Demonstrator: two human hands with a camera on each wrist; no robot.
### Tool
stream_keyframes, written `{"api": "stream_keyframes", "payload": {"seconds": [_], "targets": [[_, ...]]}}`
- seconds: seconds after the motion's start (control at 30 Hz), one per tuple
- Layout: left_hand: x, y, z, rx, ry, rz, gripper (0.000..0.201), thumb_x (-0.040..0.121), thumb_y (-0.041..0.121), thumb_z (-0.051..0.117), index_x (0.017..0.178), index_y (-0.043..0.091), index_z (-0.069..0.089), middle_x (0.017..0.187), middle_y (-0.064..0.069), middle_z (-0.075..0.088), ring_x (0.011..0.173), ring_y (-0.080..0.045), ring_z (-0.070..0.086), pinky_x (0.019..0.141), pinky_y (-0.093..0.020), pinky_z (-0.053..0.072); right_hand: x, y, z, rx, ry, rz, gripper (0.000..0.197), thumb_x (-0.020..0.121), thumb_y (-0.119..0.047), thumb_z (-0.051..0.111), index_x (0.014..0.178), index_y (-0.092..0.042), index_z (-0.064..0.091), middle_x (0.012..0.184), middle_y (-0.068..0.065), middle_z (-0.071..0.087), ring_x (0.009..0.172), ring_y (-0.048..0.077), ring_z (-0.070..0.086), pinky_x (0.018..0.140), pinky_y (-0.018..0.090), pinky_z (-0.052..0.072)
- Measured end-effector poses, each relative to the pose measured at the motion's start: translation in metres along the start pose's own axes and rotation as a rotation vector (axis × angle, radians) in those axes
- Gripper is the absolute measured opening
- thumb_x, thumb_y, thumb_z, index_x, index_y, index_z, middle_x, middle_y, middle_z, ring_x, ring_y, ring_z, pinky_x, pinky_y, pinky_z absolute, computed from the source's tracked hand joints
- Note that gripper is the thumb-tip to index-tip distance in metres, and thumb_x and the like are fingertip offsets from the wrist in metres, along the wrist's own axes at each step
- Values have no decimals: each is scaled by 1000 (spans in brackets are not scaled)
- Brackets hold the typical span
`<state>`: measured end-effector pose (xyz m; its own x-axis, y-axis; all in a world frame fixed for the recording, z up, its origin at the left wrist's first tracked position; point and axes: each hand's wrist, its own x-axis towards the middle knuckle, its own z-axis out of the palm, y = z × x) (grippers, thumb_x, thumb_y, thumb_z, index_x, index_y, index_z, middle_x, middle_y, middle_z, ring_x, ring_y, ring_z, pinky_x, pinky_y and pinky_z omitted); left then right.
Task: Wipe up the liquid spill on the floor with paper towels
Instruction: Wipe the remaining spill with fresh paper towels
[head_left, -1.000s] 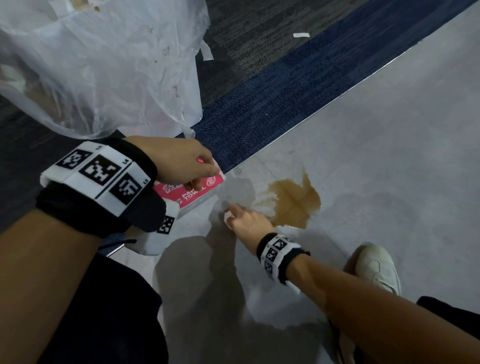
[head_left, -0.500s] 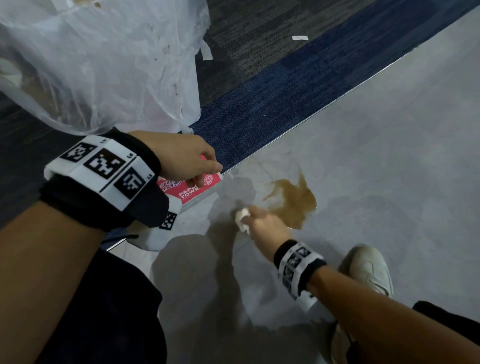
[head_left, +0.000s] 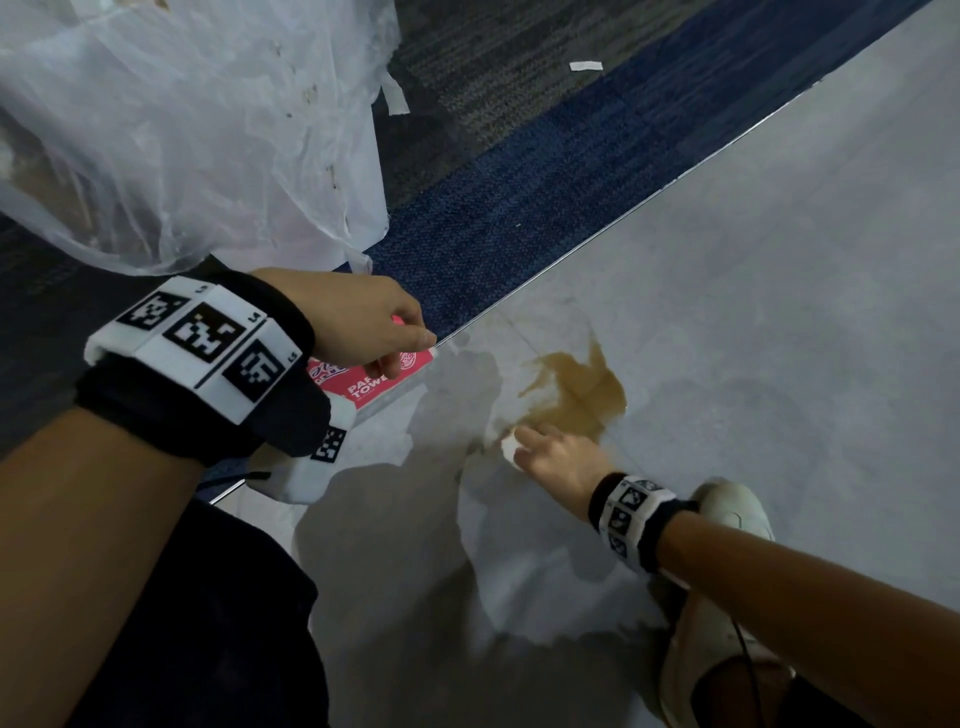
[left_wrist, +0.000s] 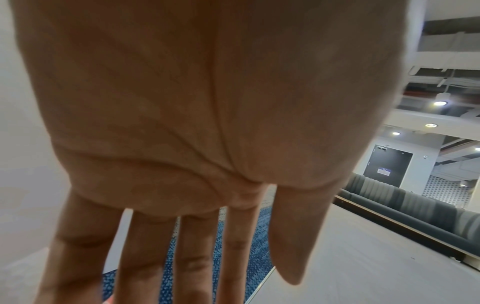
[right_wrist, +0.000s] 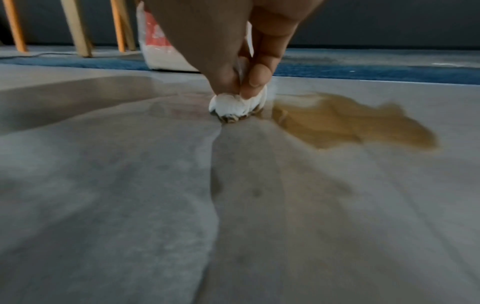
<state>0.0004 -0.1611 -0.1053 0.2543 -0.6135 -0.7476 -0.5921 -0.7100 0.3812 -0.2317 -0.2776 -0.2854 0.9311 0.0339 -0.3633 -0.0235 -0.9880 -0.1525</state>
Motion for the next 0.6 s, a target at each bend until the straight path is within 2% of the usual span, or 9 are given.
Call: {"api": "stream_keyframes", "payload": {"seconds": [0.03,0.07,0.13,0.27,0.33,0.4,0.43,0.5,0.6], "targets": [[0,0,0,-3,0,-2,22,97,40,42,93,27,59,84,6,73,84,-12,70,78,-28,50,-1,8,-1,7,15,22,21,68,2,73,86,-5,65,101,12,58,75,33,62,43,33,49],[0,0,0,-6,0,-4,22,97,40,42,97,26,59,84,5,73,84,-13,70,77,-27,50,-2,15,-5,22,27,40,23,64,4,75,83,-4,66,100,13,59,71,34,63,41,34,51],[0,1,0,-6,-1,-4,23,96,40,43,102,25,59,86,4,73,83,-13,69,73,-26,50,-1,29,-8,-12,55,82,29,48,6,82,69,-6,66,90,14,64,56,31,61,34,30,48],[-1,1,0,-10,4,-2,26,97,40,43,104,22,60,86,4,73,84,-14,70,70,-25,48,0,55,-7,11,0,224,44,30,-7,94,63,-12,64,73,8,55,48,27,55,35,23,39],[-1,0,1,-12,4,-3,27,97,40,43,104,21,61,86,3,73,84,-14,70,77,-29,52,-3,57,-8,49,38,274,40,34,-3,91,63,-13,65,69,5,52,45,25,52,37,20,29],[-1,0,1,-13,8,-1,28,97,39,43,102,19,62,84,3,73,83,-14,70,84,-33,53,-6,53,-8,79,119,274,37,40,3,87,67,-12,67,69,6,53,46,26,52,39,20,27],[-1,0,0,-14,11,-1,29,97,39,43,102,19,63,84,3,73,81,-13,70,83,-33,53,-5,48,-8,103,162,256,33,45,4,85,69,-11,68,72,7,53,47,27,53,38,21,31],[0,2,0,-11,15,-6,28,97,39,43,103,20,62,84,4,73,76,-11,68,72,-27,52,-3,32,-6,165,239,200,23,60,3,78,76,-9,68,77,9,54,49,30,55,38,27,40],[2,5,1,6,14,-7,28,97,39,43,106,21,61,85,4,73,74,-9,67,62,-23,46,6,-3,-10,201,250,134,20,70,-4,72,89,-10,68,85,10,57,56,31,60,43,28,39]]}}
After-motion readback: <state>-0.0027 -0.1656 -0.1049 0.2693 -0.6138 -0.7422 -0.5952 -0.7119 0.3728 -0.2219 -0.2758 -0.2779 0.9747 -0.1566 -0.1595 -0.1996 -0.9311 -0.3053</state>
